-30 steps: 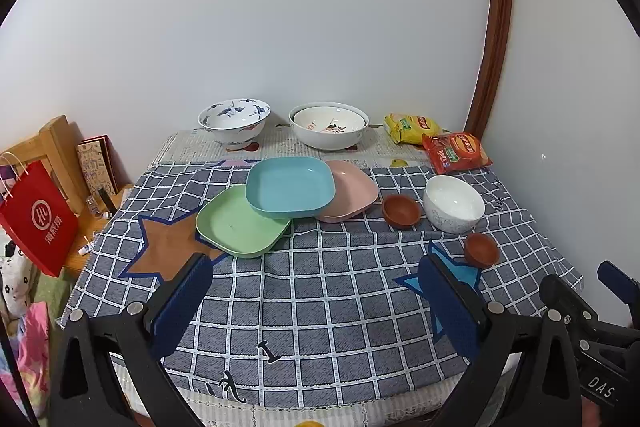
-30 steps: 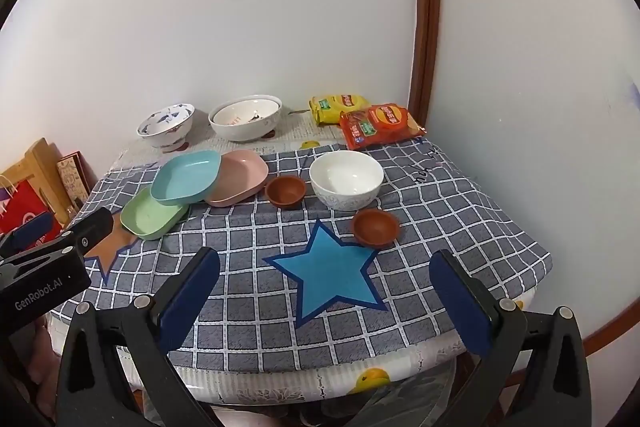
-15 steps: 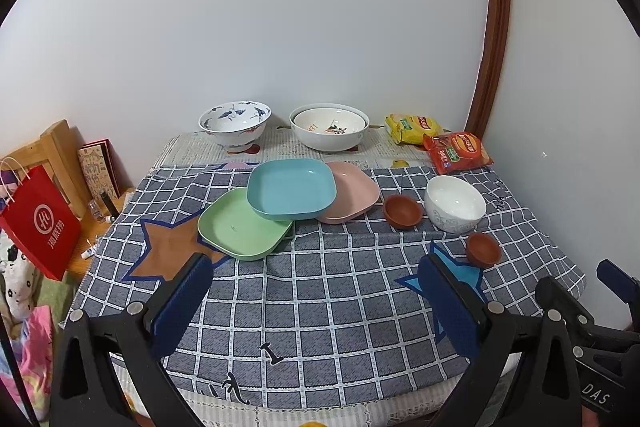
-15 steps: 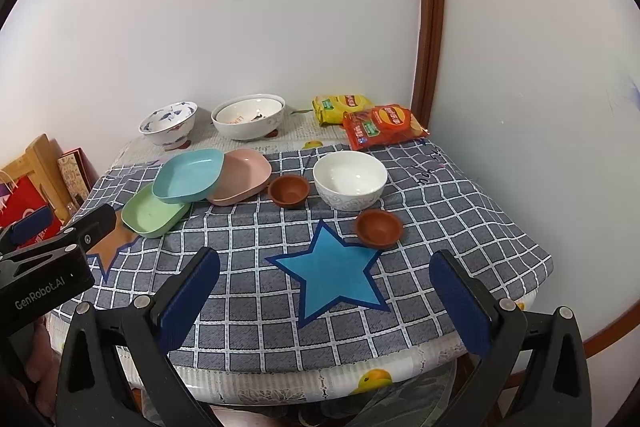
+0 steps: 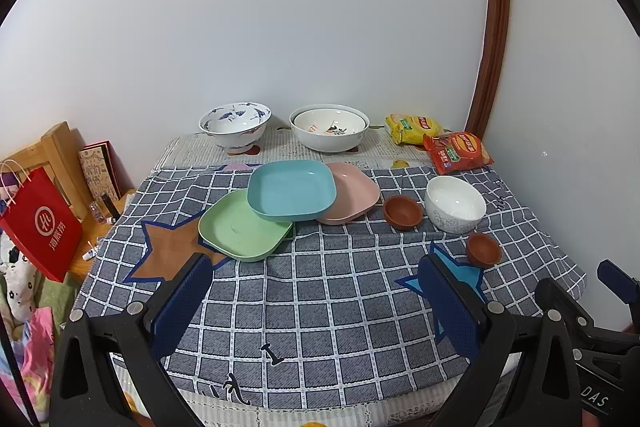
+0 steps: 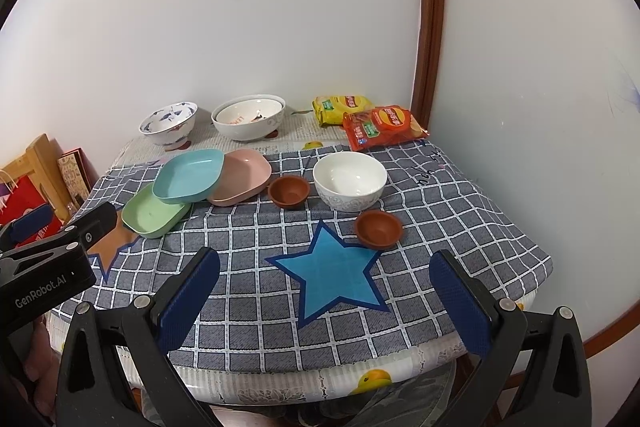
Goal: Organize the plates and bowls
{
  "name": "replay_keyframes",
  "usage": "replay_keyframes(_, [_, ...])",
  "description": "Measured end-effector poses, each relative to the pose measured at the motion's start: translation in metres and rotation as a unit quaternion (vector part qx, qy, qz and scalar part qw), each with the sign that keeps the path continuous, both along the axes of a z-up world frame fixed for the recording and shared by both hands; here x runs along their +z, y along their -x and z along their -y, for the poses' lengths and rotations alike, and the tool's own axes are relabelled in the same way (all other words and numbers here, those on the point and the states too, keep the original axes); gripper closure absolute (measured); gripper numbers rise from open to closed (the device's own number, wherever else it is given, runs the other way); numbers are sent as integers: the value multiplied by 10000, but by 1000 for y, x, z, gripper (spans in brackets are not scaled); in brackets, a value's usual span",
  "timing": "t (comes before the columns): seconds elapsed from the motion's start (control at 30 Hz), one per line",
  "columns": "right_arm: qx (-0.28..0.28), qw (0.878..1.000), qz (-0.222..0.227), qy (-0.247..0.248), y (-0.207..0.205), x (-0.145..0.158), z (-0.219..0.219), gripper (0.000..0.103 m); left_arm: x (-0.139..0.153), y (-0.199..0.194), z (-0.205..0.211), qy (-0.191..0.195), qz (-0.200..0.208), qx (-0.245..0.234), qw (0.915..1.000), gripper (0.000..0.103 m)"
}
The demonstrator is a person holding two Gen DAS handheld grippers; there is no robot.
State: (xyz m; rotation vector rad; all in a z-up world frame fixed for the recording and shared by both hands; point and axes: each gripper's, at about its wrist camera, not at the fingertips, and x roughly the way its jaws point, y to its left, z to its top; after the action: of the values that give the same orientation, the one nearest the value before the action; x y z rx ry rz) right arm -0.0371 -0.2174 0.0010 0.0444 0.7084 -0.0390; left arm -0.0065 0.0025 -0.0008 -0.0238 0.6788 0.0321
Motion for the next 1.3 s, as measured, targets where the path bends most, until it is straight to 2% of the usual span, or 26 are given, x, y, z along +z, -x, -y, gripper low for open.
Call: replay_keyframes(1.3, [0,10000,73,2,5,3,-1,0,4,2,3,7,25,-2,10000,0])
